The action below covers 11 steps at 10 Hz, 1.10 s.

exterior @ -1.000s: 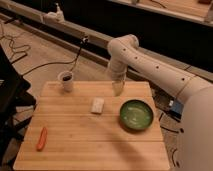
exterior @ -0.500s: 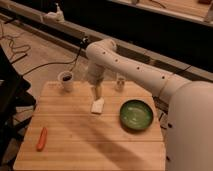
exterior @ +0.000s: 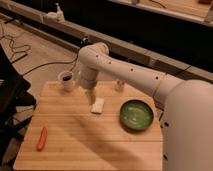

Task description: Place the pepper in the ceramic bowl

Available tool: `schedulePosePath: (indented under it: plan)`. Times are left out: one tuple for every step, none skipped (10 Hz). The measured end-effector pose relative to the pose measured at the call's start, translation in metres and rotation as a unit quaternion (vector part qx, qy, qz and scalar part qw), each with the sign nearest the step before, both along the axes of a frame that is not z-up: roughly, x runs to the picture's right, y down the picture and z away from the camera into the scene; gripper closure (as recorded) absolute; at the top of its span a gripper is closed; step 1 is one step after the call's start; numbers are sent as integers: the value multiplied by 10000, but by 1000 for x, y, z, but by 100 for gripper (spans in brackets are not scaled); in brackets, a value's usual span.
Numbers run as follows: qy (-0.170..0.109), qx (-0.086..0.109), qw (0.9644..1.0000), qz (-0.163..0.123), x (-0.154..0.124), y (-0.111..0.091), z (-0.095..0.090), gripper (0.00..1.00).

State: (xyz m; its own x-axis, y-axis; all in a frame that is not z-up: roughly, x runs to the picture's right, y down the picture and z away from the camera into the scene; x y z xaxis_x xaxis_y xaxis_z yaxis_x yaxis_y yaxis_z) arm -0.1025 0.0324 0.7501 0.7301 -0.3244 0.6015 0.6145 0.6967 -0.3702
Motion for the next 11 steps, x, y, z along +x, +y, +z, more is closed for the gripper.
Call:
schedulePosePath:
  plan:
    - [6,0,10000,6,1,0,0,22]
    - [15,-41,10000,-4,2,5,3,22]
    - [-14,-91,10000,-28,-2,10,7,22]
    - [-65,-135,9999,-62,-8,15,10,22]
    - [-167,-213,9995,-147,-19,25,15,22]
    - [-298,-318,9987,-247,-35,39,23,22]
    - [-394,-406,9979,-316,-47,49,29,22]
    - [-505,-509,9966,-399,-62,61,35,22]
    - [-564,-549,9959,-440,-70,66,38,22]
    - [-744,-736,9927,-608,-93,85,44,22]
    - [-826,-844,9905,-698,-103,96,46,22]
